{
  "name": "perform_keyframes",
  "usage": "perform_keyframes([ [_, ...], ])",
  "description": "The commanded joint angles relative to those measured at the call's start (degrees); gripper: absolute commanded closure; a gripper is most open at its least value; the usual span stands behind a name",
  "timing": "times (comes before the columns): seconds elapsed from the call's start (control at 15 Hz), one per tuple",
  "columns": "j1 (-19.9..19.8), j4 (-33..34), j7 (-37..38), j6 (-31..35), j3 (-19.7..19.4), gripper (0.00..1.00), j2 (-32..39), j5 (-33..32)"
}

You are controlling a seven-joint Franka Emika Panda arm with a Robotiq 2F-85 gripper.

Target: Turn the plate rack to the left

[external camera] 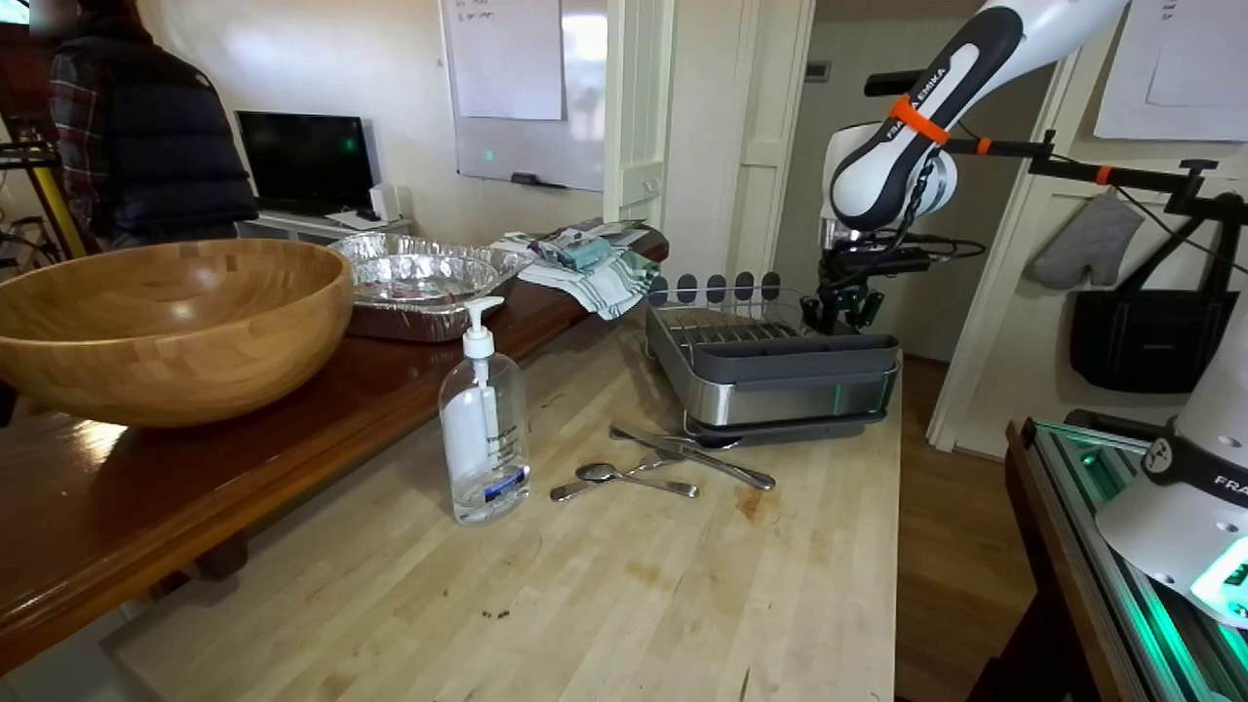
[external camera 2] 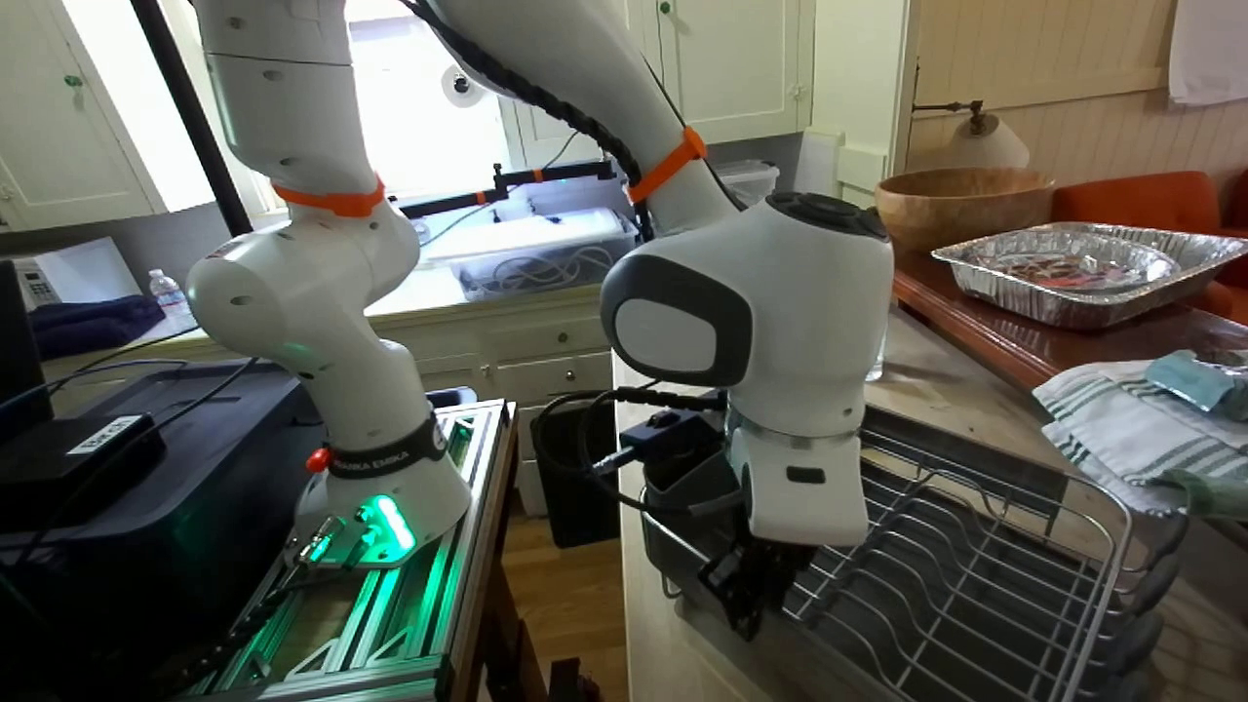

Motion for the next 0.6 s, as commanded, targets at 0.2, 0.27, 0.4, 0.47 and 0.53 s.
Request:
perform_keyframes([
  [0.2, 2.1, 1.4, -3.2, 3.4, -1.5, 0.99, 0.8, -9.2],
  [0.27, 2.4, 1.6, -3.1, 4.1, -1.7, 0.97, 0.6, -10.6],
  [0.4, 2.8, 2.1, -4.3, 7.5, -1.7, 0.97, 1.3, -12.1],
  [0.47, 2.8, 2.3, -5.0, 8.7, -1.7, 0.97, 1.6, -12.6],
  [0.53, 2.7, 2.6, -6.6, 9.4, -1.5, 0.97, 1.9, -12.7],
])
